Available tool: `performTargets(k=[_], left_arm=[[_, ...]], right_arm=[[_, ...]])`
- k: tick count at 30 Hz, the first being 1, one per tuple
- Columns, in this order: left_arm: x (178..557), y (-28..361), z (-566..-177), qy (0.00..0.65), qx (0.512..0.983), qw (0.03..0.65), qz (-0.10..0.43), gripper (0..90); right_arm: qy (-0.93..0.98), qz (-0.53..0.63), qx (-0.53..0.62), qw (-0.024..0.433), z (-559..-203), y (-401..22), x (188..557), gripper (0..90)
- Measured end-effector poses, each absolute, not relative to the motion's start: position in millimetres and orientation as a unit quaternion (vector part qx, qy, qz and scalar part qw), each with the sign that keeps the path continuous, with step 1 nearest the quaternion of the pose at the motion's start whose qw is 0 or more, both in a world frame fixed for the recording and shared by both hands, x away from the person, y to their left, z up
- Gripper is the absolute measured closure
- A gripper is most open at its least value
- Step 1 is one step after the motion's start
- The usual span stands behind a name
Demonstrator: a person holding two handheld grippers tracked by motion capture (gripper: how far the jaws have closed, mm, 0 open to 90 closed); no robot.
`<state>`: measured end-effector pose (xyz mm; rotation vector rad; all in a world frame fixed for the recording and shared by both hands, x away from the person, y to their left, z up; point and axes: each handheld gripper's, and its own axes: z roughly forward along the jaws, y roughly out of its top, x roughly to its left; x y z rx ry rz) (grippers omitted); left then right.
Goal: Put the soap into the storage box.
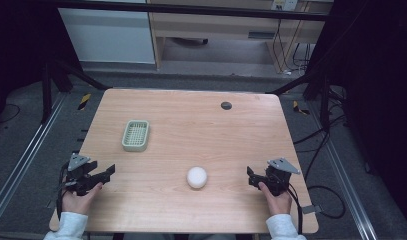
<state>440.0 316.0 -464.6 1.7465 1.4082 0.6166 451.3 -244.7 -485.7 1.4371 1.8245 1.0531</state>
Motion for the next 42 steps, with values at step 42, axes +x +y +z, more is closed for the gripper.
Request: performTargets(k=[42], left_arm=[[434.6,233.7,-432.0,0.448,0.765,0.408,0.218,25.2]], right_arm=[[0.694,0.384,0.536,0.289,-487.5,-239.0,453.9,3.9]])
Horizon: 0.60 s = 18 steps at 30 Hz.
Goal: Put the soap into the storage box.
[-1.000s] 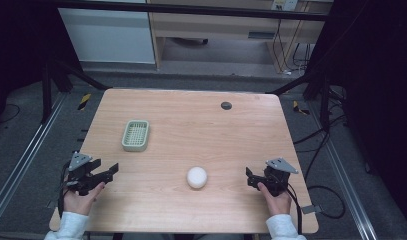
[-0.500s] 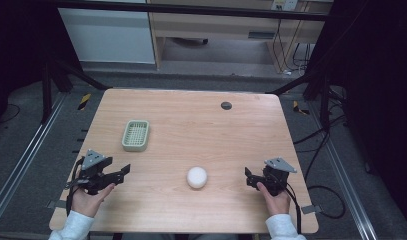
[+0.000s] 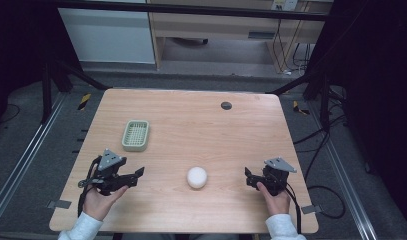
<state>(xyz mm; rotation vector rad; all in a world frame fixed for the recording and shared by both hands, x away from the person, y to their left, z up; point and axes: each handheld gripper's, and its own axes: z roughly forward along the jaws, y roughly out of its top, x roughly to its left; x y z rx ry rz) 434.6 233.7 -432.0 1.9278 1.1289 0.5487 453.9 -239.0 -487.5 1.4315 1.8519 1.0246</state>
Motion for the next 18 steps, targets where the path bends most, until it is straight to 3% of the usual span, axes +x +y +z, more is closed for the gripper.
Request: performTargets(k=[18], left_arm=[[440.6,200.2,-426.0,0.412,0.797,0.391,0.207,23.6]], right_arm=[[0.693,0.384,0.538,0.288,-487.9,-239.6,454.3,3.9]])
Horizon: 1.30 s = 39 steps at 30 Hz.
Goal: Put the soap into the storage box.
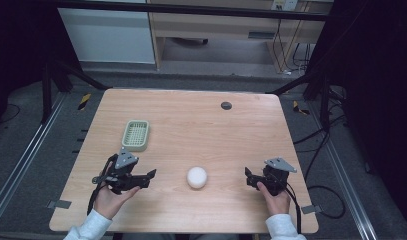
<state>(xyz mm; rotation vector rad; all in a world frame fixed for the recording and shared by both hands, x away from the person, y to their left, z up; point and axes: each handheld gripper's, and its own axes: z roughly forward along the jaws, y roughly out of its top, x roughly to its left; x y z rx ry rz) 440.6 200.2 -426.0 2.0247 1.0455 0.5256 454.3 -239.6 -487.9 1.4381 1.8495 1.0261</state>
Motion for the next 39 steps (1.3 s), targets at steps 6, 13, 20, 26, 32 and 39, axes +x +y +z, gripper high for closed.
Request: performTargets(k=[6,13,20,26,32,39], left_arm=[[442.0,184.5,-418.0,0.392,0.810,0.386,0.204,22.9],[444.6,167.3,-416.9,0.379,0.819,0.383,0.198,22.2],[446.5,149.4,-418.2,0.369,0.827,0.381,0.189,21.4],[447.9,138.2,-418.9,0.363,0.831,0.380,0.184,21.1],[449.9,126.4,-420.1,0.353,0.838,0.376,0.179,20.5],[453.5,114.9,-423.0,0.347,0.846,0.365,0.176,19.3]], right_arm=[[0.692,0.386,0.538,0.288,-487.7,-240.1,454.2,3.9],[0.691,0.388,0.539,0.285,-487.0,-240.0,453.7,3.9],[0.693,0.386,0.538,0.286,-487.1,-239.2,453.9,3.9],[0.693,0.387,0.537,0.286,-487.2,-239.3,454.0,3.9],[0.694,0.386,0.536,0.286,-487.3,-238.7,454.2,3.9],[0.694,0.387,0.536,0.286,-487.4,-238.6,454.3,3.9]])
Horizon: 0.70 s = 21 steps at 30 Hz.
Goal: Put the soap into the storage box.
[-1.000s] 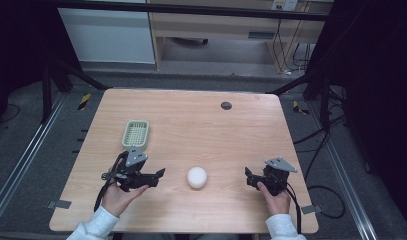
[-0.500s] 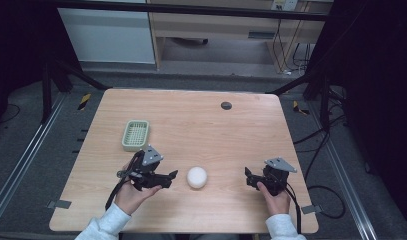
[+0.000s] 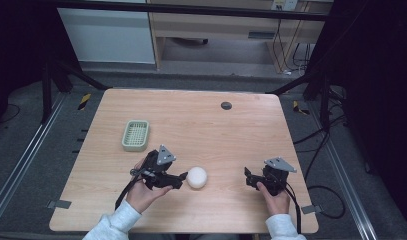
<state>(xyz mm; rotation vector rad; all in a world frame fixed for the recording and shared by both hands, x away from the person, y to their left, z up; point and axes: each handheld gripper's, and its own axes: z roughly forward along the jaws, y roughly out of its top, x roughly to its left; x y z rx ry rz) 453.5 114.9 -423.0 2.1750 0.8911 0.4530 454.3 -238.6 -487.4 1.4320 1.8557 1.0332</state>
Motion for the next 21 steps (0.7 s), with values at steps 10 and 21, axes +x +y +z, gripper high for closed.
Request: performTargets(k=[10,21], left_arm=[[458.1,95.9,-428.1,0.334,0.857,0.355,0.167,18.2],[458.5,83.4,-438.4,0.321,0.870,0.338,0.159,16.9]], right_arm=[[0.694,0.388,0.535,0.285,-487.2,-238.6,454.2,3.9],[0.695,0.390,0.534,0.282,-487.4,-237.6,454.1,3.9]])
